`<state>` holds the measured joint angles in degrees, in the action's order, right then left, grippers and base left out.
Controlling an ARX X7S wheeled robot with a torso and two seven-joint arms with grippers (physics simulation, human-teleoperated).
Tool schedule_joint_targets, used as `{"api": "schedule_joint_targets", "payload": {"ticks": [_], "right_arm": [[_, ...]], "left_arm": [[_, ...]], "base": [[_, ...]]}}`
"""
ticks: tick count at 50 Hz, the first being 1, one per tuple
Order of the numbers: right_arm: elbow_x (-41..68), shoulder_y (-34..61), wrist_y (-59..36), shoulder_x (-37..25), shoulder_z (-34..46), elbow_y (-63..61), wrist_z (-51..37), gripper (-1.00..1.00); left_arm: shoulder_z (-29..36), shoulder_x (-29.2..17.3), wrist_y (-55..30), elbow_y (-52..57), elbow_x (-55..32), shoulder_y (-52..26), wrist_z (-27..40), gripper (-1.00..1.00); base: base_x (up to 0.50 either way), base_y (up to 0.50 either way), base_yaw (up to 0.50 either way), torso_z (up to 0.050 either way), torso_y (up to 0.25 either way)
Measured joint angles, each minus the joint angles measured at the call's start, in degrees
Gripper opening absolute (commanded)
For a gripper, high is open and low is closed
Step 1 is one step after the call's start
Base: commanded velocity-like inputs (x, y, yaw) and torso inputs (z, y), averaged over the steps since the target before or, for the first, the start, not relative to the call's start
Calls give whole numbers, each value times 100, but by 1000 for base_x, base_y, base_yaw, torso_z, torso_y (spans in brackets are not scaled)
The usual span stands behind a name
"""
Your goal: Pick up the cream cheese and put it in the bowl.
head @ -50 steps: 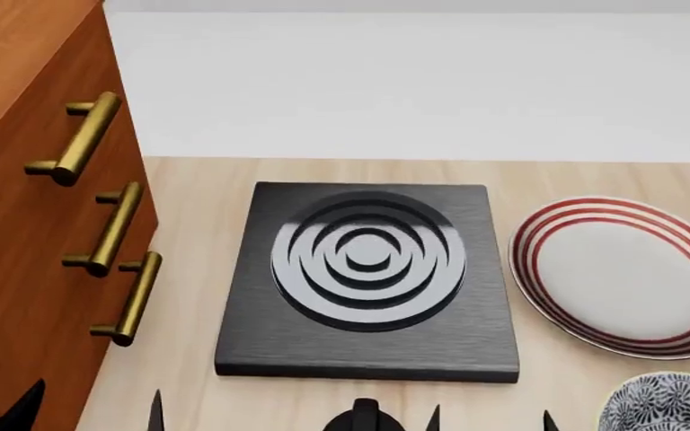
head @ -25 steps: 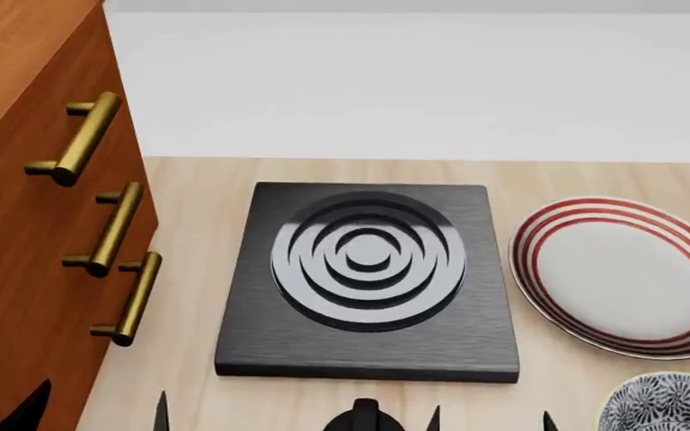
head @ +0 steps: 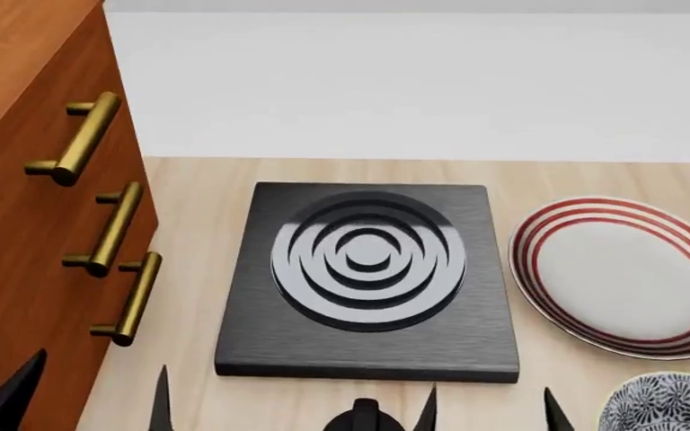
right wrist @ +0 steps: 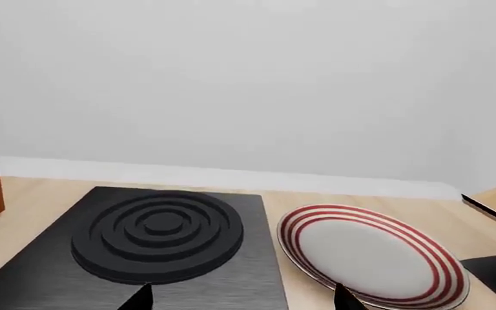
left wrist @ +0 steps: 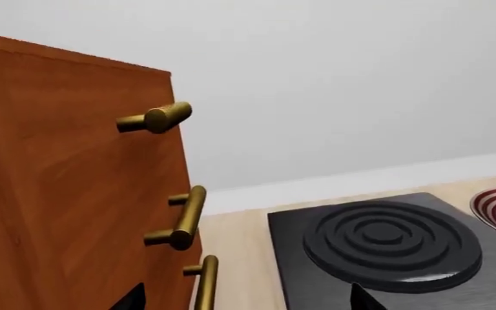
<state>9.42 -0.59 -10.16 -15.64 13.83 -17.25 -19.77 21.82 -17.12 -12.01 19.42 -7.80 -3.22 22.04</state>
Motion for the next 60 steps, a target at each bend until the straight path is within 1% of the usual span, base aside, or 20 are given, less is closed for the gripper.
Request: {"api": "schedule_joint_targets", "payload": {"ticks": [16, 22, 38, 55, 60], "right_arm": [[13, 114, -791, -274, -9, -1190, -113, 100], [11, 167, -992, -329, 9, -1466, -144, 100], [110, 250, -875, -296, 50, -1225, -79, 100], [176, 266, -827, -302, 54, -1116, -82, 100], [184, 263, -846, -315, 55, -1135, -97, 100]], "left_arm": [[48, -162, -1432, 1661, -51, -367, 118, 100], [40, -183, -1672, 1976, -96, -446, 128, 100], [138, -160, -1414, 1622, -93, -442, 72, 100], [231, -182, -1289, 1515, -15, -429, 104, 100], [265, -196, -1250, 1494, 22, -430, 114, 100]], "base": [[0, 0, 0, 0, 0], [0, 0, 0, 0, 0], [0, 0, 0, 0, 0], [0, 0, 0, 0, 0], [0, 0, 0, 1, -104]]}}
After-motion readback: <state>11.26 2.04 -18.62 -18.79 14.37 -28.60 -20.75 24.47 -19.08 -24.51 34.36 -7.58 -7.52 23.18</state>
